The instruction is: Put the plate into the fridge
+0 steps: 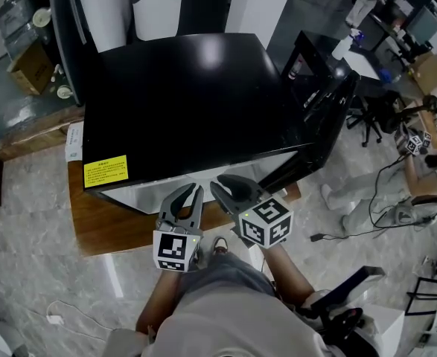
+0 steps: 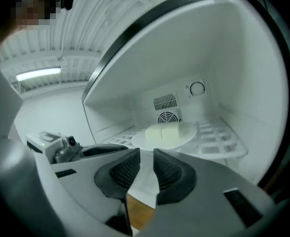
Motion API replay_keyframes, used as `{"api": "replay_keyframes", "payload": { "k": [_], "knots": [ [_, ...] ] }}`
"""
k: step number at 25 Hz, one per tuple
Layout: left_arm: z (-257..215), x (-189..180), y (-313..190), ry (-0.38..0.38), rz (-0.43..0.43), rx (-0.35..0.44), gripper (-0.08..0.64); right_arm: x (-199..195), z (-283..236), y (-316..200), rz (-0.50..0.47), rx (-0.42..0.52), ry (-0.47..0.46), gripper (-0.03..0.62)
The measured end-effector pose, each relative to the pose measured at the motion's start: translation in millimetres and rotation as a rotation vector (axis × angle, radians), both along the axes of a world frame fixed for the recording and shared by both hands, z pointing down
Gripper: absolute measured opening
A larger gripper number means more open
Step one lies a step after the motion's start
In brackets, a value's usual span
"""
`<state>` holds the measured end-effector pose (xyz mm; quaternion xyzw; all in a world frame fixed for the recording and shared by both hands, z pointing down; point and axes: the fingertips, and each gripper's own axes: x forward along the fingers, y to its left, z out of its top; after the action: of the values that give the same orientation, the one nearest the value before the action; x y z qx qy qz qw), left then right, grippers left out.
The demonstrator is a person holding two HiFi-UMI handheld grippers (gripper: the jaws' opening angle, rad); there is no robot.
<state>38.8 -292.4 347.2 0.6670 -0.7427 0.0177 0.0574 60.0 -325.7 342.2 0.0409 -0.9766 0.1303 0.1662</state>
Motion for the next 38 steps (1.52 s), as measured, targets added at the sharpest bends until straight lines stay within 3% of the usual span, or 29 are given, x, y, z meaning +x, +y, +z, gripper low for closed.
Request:
{"api": "replay_keyframes", "payload": {
  "k": [3, 5, 14, 19, 24, 38],
  "knots": [
    [-2.9, -0.3, -3.5, 0.0, 0.005, 0.006, 0.055, 4.2, -6.0, -13.0, 0.067, 0.188, 0.016, 0.047],
    [-5.2, 0.2, -7.3, 0.001, 0.01, 0.01, 0.055, 2.6, -4.8, -21.0, 0.102, 0.225, 0.02, 0.038],
    [-13.3, -1.5, -19.1, -0.018, 0.013, 0.017, 0.055, -13.1, -3.4, -34.6, 0.124, 0.205, -0.031, 0.037],
    [-31.7, -18.3, -20.9, -0.015, -0.044, 0.066, 0.055, -19.6, -14.9, -38.0, 0.118, 0.242, -0.059, 0.037],
    [-29.0, -0.6, -18.8, -0.001, -0.043, 0.073, 0.032, -6.8, -31.1, -34.7, 0.146, 0.246, -0.117, 0.028],
    [-40.2, 1.8, -23.8, -0.009, -0.076, 0.098, 0.018, 10.7, -44.0, -27.2, 0.2, 0.261, -0.14, 0.017]
  ]
}}
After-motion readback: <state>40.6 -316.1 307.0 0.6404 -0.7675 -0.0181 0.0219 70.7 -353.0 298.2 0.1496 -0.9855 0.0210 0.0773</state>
